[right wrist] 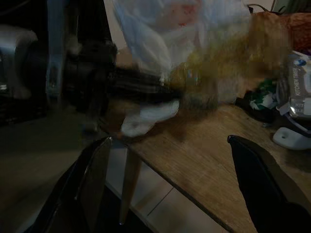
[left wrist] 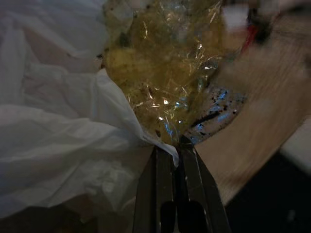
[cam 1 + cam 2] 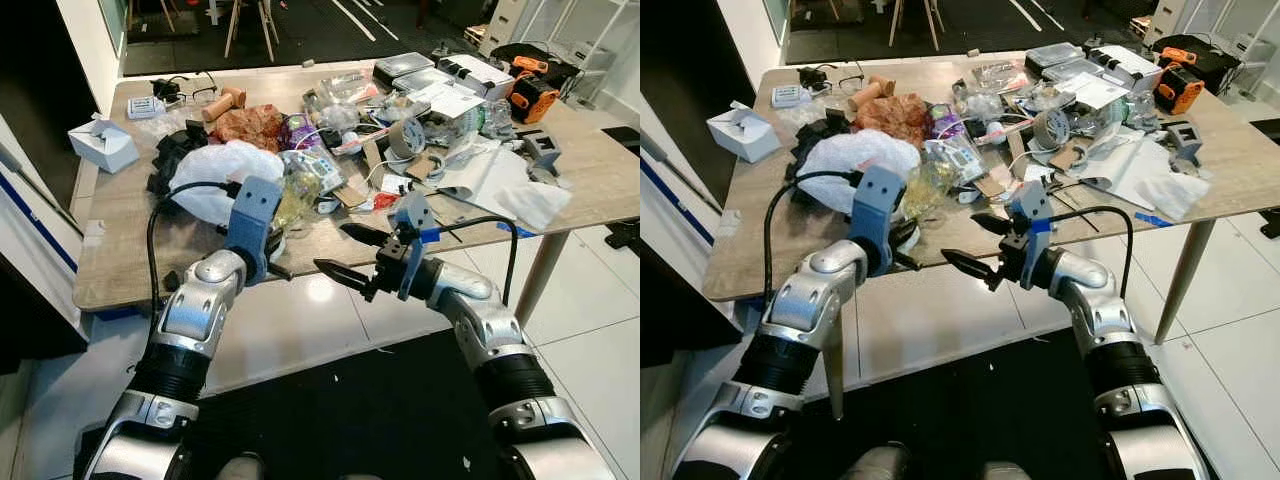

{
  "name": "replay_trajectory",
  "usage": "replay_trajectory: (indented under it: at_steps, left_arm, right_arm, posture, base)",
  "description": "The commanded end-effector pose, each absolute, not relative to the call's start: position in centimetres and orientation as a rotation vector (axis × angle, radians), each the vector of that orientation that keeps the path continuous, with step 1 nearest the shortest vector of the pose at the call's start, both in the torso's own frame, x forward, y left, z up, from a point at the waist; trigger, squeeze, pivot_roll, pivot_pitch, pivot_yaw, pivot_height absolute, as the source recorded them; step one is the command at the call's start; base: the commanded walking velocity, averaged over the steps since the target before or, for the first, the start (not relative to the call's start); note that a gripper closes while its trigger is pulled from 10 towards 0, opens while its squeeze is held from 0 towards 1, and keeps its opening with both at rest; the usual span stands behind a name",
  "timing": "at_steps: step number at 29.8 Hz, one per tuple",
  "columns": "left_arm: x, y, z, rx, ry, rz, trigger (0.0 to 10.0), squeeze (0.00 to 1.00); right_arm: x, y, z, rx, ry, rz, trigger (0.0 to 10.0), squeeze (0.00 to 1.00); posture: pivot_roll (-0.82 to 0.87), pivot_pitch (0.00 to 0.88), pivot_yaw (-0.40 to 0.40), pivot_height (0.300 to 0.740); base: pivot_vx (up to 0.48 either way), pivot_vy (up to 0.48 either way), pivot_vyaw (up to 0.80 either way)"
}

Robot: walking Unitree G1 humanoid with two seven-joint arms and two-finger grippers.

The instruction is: Picking trash to rubbish bin

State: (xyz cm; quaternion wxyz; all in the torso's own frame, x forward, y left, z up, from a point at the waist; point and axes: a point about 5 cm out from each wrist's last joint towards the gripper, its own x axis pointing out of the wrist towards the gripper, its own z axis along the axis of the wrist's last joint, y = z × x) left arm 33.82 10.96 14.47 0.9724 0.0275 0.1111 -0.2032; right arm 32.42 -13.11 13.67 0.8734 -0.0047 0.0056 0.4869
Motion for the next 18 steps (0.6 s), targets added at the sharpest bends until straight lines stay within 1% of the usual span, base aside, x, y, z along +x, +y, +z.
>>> replay_trajectory:
  at_steps: [1, 4, 5, 6, 7, 8, 9, 10, 12, 18]
  left_arm:
    - [34.0, 10.8, 16.2, -0.021, 0.123, -0.427, 0.0, 0.0]
    - [33.7, 10.9, 18.1, -0.142, -0.007, -0.481, 0.1, 0.0]
    - [33.7, 10.9, 18.1, -0.142, -0.007, -0.481, 0.1, 0.0]
    - [33.6, 11.1, 18.3, -0.164, -0.03, -0.488, 0.8, 0.0]
    - [33.6, 11.2, 18.3, -0.169, -0.036, -0.49, 1.7, 0.0]
    - [33.2, 11.3, 18.0, -0.208, -0.057, -0.526, 7.9, 0.0]
    - [33.1, 11.4, 17.7, -0.239, -0.064, -0.541, 10.0, 0.0]
    - [33.1, 11.4, 17.7, -0.239, -0.064, -0.541, 10.0, 0.0]
    - [32.9, 11.7, 16.9, -0.297, -0.065, -0.547, 10.0, 0.0]
    - [32.5, 12.5, 15.0, -0.326, -0.038, -0.527, 10.0, 0.0]
  right_arm:
    - [32.3, -13.1, 13.8, -0.009, 0.007, 1.016, 10.0, 0.0]
    - [32.3, -13.1, 13.8, -0.009, 0.007, 1.015, 10.0, 0.0]
    - [32.3, -13.1, 13.8, -0.009, 0.007, 1.015, 10.0, 0.0]
    - [32.3, -13.1, 13.8, -0.009, 0.007, 1.015, 10.0, 0.0]
    - [32.3, -13.1, 13.8, -0.009, 0.006, 1.014, 10.0, 0.0]
    - [32.3, -13.1, 13.9, -0.005, -0.002, 1.011, 10.0, 0.0]
    - [32.3, -13.1, 13.9, -0.001, -0.007, 1.01, 10.0, 0.0]
    - [32.3, -13.1, 13.9, -0.001, -0.007, 1.01, 10.0, 0.0]
    - [32.2, -13.1, 14.1, 0.014, -0.022, 1.011, 10.0, 0.0]
    - [31.9, -13.2, 14.5, 0.049, -0.061, 1.022, 10.0, 0.0]
  posture:
    - [-0.04, 0.0, -0.048, 0.74]
    - [-0.04, 0.0, -0.049, 0.74]
    - [-0.04, 0.0, -0.049, 0.74]
    - [-0.04, 0.0, -0.05, 0.74]
    - [-0.04, 0.0, -0.048, 0.74]
    - [-0.04, 0.0, -0.048, 0.74]
    - [-0.04, 0.0, -0.048, 0.74]
    - [-0.04, 0.0, -0.048, 0.74]
    - [-0.05, 0.0, -0.049, 0.74]
    - [-0.04, 0.0, -0.054, 0.74]
  base:
    - [0.0, 0.0, 0.0]
    - [0.0, 0.0, 0.0]
    - [0.0, 0.0, 0.0]
    - [0.0, 0.0, 0.0]
    - [0.0, 0.0, 0.0]
    - [0.0, 0.0, 0.0]
    - [0.0, 0.0, 0.0]
    - [0.0, 0.0, 0.0]
    - [0.0, 0.0, 0.0]
    - [0.0, 0.0, 0.0]
